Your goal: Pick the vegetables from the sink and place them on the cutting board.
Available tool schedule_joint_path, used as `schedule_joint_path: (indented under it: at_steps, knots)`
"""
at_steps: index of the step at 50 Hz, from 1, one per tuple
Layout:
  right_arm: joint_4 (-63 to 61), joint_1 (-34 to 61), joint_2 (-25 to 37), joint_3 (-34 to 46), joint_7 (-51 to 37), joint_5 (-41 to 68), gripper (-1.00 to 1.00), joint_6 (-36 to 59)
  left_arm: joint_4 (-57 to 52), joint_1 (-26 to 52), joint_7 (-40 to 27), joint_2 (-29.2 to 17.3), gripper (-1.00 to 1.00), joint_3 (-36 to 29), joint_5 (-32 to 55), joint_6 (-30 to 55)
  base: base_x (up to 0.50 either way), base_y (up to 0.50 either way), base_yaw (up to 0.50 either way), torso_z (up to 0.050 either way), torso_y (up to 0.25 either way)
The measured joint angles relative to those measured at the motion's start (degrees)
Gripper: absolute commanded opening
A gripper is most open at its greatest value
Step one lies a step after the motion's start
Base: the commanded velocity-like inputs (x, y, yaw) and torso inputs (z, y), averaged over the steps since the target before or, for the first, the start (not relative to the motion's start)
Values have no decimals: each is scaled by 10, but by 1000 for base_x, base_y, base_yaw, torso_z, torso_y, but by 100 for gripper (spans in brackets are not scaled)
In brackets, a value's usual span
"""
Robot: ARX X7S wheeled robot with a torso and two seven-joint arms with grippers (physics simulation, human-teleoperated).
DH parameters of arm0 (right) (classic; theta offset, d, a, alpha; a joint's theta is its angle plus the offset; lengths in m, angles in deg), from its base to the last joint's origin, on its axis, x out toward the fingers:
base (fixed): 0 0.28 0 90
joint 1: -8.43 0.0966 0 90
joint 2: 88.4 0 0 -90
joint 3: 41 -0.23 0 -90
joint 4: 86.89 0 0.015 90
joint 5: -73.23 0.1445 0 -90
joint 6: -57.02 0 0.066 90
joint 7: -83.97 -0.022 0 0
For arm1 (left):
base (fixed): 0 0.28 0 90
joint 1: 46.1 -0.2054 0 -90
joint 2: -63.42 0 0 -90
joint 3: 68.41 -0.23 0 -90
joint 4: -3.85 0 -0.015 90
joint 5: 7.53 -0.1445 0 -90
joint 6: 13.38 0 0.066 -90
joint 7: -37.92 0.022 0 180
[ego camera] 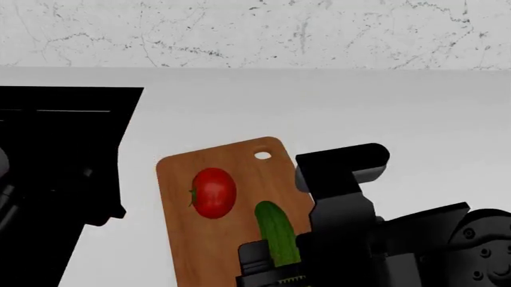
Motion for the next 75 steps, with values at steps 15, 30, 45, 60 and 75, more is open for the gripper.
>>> schedule_joint_path:
  at_steps: [15,30,45,60,75]
  knots:
    - [-24,5,12,-10,-5,1,100,-8,-3,0,-5,-3,100,-1,9,0,0,0,0,0,0]
    - [-159,0,54,-65,-15,-106,100,-67,7,-1,-9,-4,100,-14,-2,-9,0,0,0,0,0]
    - [-344,-117,117,-92,3,-375,100,-191,16,-9,-20,3,100,-22,-16,-27,0,0,0,0,0]
    - [-495,-153,172,-125,-106,-410,100,-239,-71,-19,-73,-3,100,14,45,0,0,0,0,0,0]
    - [-570,62,234,123,-239,-446,100,-405,-153,10,-239,-163,100,-77,167,-160,0,0,0,0,0]
